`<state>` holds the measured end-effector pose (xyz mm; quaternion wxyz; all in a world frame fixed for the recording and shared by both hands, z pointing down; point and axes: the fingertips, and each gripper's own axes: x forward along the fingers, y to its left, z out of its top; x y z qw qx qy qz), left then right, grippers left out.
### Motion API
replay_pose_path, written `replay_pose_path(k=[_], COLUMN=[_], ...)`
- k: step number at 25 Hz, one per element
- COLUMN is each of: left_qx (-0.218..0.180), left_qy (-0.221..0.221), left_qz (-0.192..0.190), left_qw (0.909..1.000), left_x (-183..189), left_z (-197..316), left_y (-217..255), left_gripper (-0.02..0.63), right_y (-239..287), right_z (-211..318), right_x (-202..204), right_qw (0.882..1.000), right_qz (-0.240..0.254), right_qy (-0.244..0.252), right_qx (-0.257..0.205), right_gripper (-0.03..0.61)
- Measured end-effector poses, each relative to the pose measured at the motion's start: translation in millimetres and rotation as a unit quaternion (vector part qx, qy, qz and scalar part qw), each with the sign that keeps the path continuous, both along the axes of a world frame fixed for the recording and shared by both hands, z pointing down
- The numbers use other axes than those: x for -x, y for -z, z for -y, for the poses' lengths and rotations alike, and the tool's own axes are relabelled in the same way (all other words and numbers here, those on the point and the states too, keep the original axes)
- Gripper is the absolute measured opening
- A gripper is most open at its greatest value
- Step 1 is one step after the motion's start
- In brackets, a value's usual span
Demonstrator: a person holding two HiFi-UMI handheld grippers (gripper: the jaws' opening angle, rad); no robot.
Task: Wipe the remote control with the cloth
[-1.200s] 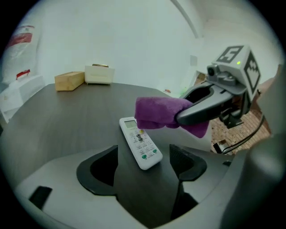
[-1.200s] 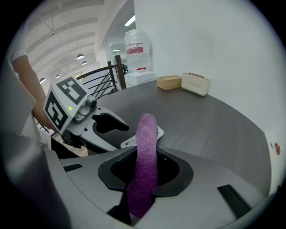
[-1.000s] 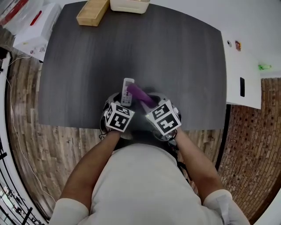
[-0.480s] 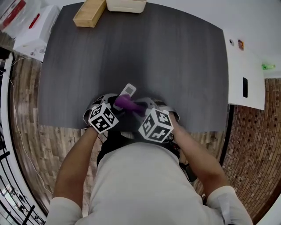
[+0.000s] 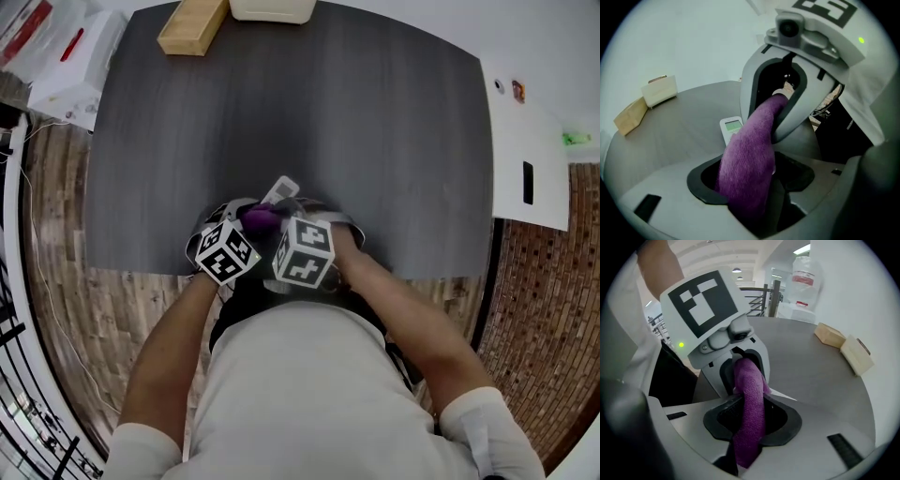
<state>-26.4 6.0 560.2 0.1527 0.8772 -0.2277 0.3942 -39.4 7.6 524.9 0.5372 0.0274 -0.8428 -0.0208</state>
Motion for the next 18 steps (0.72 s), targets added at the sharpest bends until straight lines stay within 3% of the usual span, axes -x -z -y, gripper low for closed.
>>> replay_pose_path(k=[7, 14, 18], left_qx=[0.0, 0.0, 0.001], left_qy=[-0.001, -0.004, -0.004], left_qz=[-0.008, -0.007, -0.006], left_qw=[1.0, 1.0, 1.0], left_x=[0.7, 0.8, 0.2], left_z=[-1.0, -0.8, -0.6], left_y=[0.4, 0.1, -0.1], left_gripper=[0.295, 0.295, 0.295], right_y=[-4.7, -11.2, -1.0], right_z=[48.7, 104.0, 112.0], right_x=[-30.2, -85.9, -107.7], right_qw=[0.989, 0.963, 0.951], right_qz=[-0.027, -0.07, -0.053], right_qy=[-0.143, -0.259, -0.304], right_qx=[0.012, -0.026, -0.029], right_gripper=[0.089, 0.087, 0.087])
